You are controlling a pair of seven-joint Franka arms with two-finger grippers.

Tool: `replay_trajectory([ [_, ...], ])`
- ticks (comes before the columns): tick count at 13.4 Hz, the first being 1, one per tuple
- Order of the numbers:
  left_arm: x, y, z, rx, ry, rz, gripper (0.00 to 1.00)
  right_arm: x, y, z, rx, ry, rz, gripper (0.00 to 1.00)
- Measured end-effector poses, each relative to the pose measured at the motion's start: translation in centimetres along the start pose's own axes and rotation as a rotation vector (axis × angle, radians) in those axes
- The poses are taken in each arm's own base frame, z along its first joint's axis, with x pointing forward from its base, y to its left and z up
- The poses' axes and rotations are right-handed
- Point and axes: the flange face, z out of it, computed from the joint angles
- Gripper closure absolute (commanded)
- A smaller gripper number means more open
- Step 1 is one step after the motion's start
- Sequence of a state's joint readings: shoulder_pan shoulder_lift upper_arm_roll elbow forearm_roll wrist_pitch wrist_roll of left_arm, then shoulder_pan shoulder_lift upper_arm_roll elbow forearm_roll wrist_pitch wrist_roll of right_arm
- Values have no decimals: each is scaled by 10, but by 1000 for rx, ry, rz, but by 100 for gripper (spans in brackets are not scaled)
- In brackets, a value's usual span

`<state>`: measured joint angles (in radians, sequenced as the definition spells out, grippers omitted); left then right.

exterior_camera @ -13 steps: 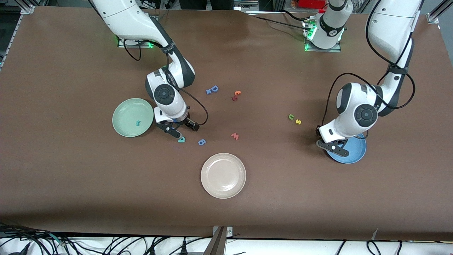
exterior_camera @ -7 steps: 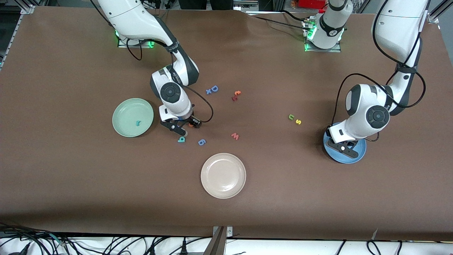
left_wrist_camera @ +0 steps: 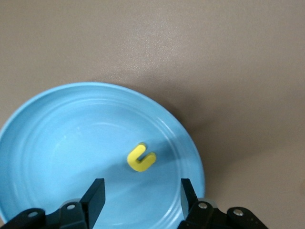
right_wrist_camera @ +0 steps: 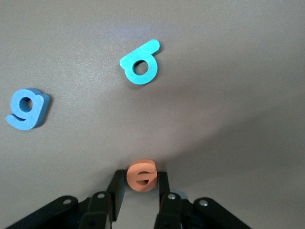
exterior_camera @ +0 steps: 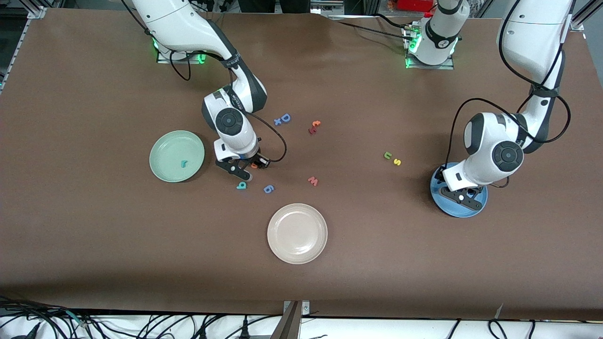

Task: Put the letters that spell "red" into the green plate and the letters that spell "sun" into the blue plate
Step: 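Place the yellow u on the blue plate while the right gripper grasps orange, then drop the orange letter on the green plate while the left gripper grasps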

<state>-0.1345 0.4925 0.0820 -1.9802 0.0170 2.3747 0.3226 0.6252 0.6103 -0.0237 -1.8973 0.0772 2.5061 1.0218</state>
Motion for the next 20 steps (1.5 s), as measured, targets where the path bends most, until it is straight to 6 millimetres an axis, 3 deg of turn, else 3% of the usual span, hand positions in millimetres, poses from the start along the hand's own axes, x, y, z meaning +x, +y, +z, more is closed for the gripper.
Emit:
replay_trajectory([
  [6, 17, 93, -16, -36, -54, -140, 24, 3, 1, 0, -1, 3, 5, 64],
  [8, 17, 106, -16, -42, -74, -146, 23, 3, 2, 0, -1, 4, 5, 73],
  [9, 16, 107, -15, -42, -78, -145, 22, 3, 2, 0, -1, 4, 5, 81],
  [11, 14, 108, -14, -42, -80, -144, 21, 4, 2, -1, -1, 4, 5, 87],
  [13, 9, 117, -24, -38, -65, -133, 20, 4, 1, -1, -1, 4, 5, 87],
  [16, -3, 158, -37, -25, -16, -155, 19, 8, 2, -2, 1, 9, 7, 87],
  [18, -13, 180, -31, -21, -1, -161, 19, 15, 3, -9, -6, 13, 11, 87],
  [20, -21, 182, -16, -21, 2, -159, 20, 28, 5, -25, -28, 11, -6, 87],
])
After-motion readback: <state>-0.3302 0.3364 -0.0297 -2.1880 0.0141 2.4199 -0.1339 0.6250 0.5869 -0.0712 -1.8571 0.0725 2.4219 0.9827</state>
